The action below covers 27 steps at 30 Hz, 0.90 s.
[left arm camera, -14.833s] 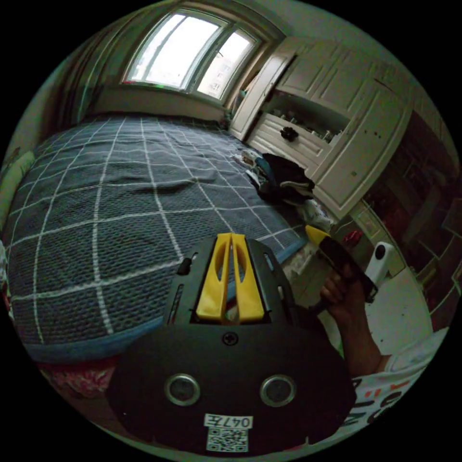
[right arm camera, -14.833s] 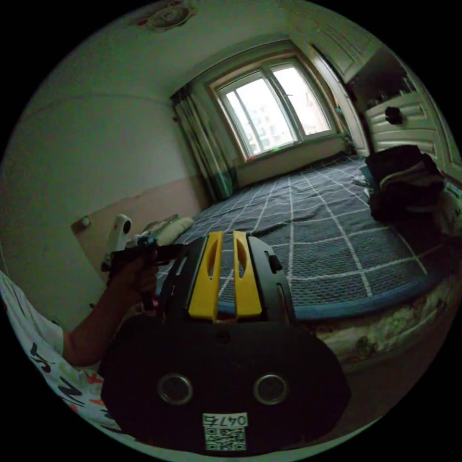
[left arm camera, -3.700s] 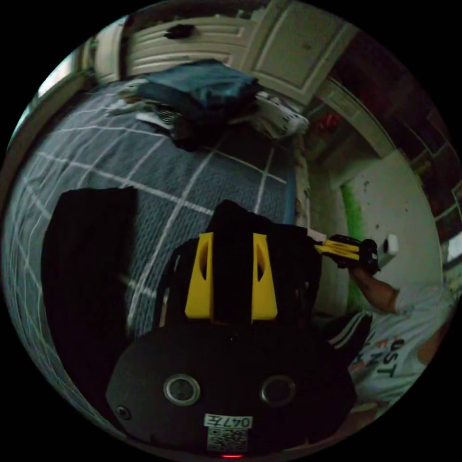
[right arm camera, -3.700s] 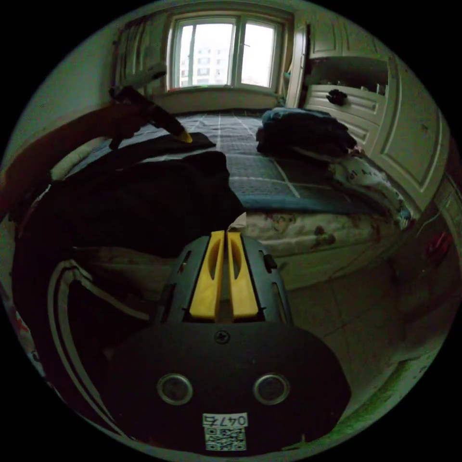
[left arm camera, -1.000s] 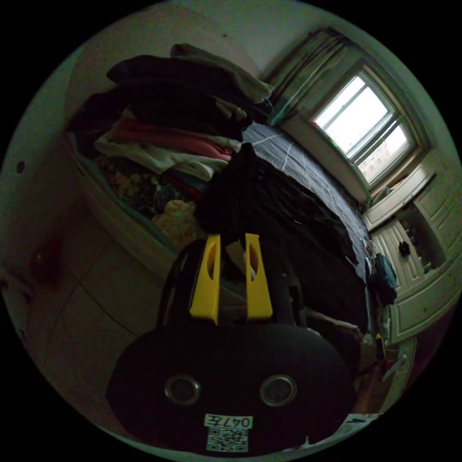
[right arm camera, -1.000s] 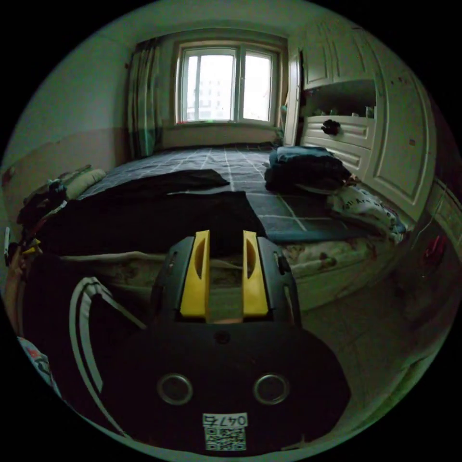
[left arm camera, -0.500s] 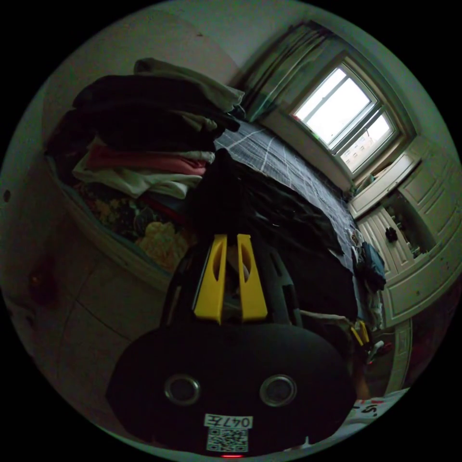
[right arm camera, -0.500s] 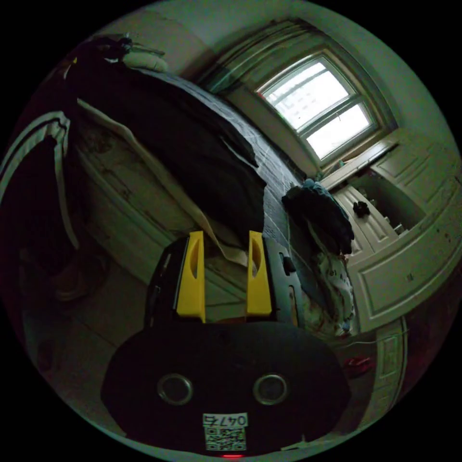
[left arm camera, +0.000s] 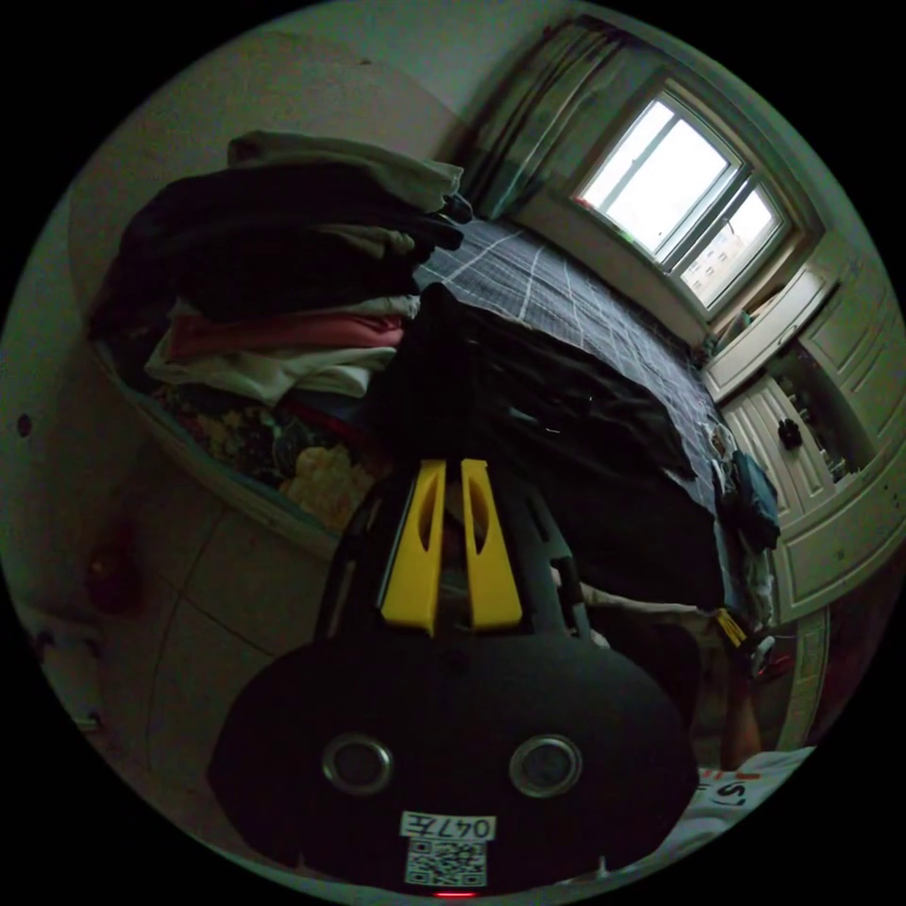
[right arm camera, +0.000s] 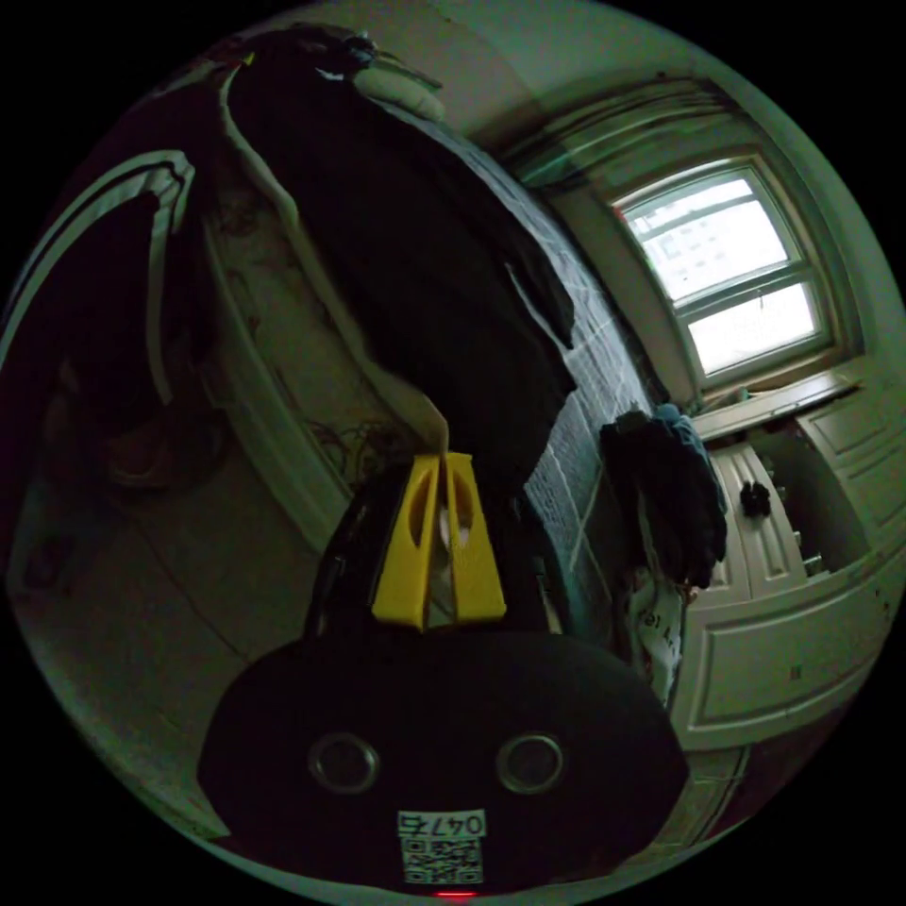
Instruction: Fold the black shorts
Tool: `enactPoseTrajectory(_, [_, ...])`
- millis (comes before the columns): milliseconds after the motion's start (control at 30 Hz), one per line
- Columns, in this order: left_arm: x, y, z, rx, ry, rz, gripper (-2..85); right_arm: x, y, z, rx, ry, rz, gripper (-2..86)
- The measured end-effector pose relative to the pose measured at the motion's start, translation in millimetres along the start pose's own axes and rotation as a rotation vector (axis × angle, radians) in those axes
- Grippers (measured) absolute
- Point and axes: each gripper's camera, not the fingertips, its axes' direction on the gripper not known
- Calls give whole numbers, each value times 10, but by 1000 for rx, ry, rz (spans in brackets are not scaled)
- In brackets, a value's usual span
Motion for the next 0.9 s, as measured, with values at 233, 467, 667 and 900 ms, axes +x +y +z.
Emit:
enactPoseTrajectory(233, [150,-186,-126,53,12,19,-5,556,-431,69,81,42,184,-4])
enactPoseTrajectory(467, [508,-713,-149,101,26,51,-6,1608,-1446,490,111,76,303,-5])
enactPoseTrajectory(667, [949,-1450,196,105,-60,48,-5,2438,-2638,1477,56,95,325,-5])
enactPoseTrajectory(900, [1220,-2139,943,92,-189,-108,-4,2974,-4209,3111,-36,62,306,-4])
